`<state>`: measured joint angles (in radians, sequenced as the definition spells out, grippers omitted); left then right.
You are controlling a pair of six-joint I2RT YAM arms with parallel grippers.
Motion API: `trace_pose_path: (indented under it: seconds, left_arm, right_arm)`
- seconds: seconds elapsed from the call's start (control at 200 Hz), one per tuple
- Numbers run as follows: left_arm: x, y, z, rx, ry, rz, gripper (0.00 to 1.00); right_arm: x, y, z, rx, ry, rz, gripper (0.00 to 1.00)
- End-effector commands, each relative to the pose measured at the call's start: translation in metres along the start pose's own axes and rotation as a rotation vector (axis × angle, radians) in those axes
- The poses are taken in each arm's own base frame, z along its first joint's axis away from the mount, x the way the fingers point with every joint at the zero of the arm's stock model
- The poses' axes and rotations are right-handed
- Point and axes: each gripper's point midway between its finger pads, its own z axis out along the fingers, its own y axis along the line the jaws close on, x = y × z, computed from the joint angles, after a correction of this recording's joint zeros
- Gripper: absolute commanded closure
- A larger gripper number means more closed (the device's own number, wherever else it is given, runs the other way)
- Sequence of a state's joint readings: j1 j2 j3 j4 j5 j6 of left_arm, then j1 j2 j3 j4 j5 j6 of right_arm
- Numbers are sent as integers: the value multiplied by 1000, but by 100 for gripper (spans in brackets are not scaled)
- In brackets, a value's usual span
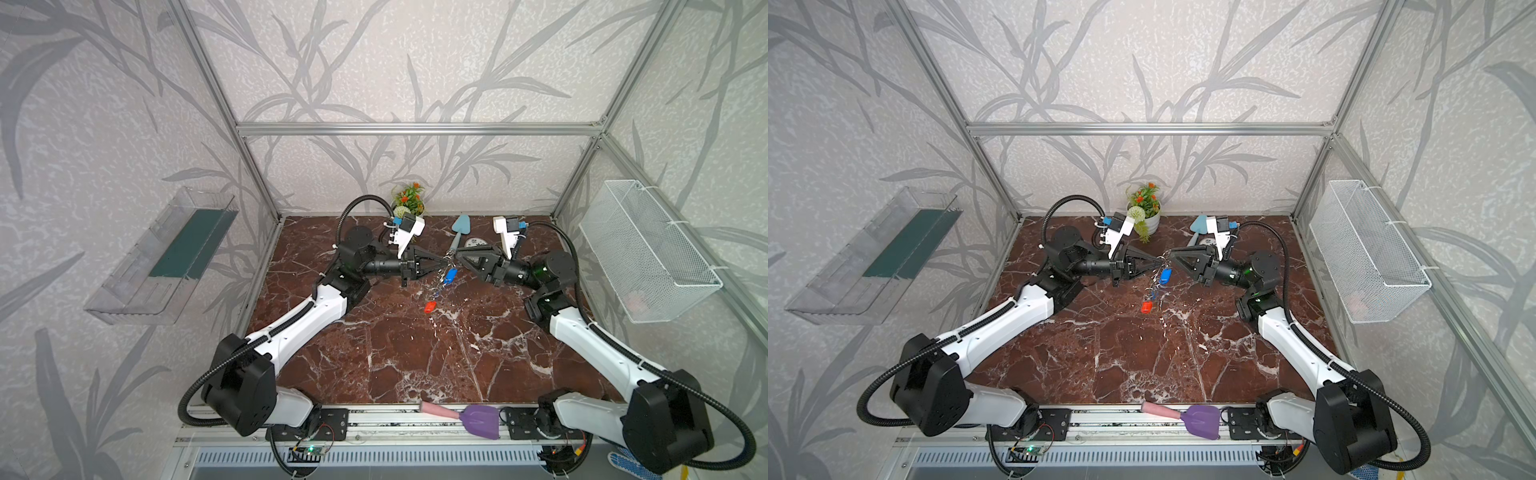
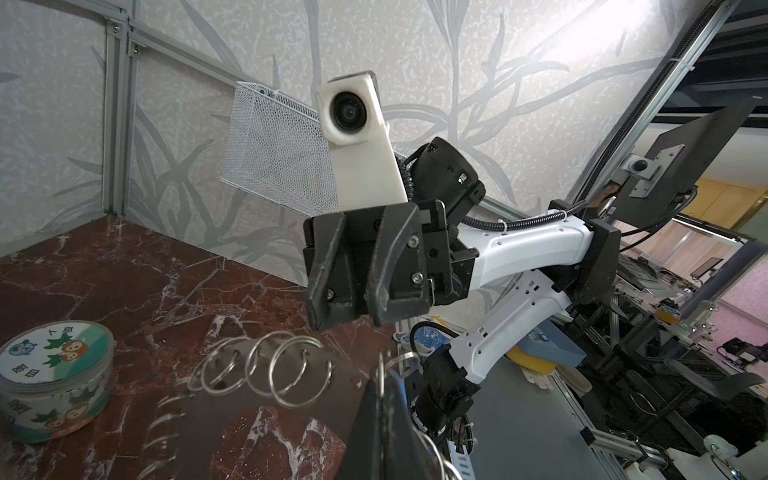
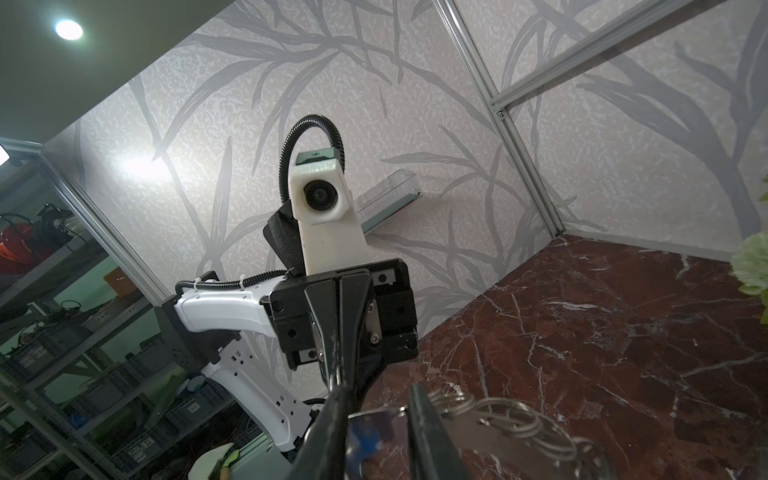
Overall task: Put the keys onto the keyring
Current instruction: 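Close the right gripper on the steel plate's rim beside the left gripper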
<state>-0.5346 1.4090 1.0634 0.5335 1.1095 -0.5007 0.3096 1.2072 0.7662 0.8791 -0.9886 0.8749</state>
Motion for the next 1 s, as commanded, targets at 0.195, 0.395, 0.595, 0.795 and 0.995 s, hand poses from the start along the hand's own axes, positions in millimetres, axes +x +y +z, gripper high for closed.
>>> trace_pose_path:
  seconds: [0.195, 0.395, 0.595, 0.795, 0.995]
  left_arm:
    - [-28, -16, 1, 68, -54, 75, 100]
    - [-30, -15, 2, 74, -60, 64, 100]
    - [-28, -13, 2, 66, -55, 57, 100]
    - [-23, -11, 2, 56, -41, 49, 100]
    - [-20, -12, 1, 55, -39, 49, 100]
  right_arm:
    - [-4, 27, 7, -70, 29, -52, 81]
    - [-1, 25, 7, -66, 39, -45, 81]
    - [-5, 25, 9, -90, 26, -33, 78]
    - [-15, 23, 7, -113, -11, -8, 76]
    - [-19, 23, 4, -93, -18, -22, 76]
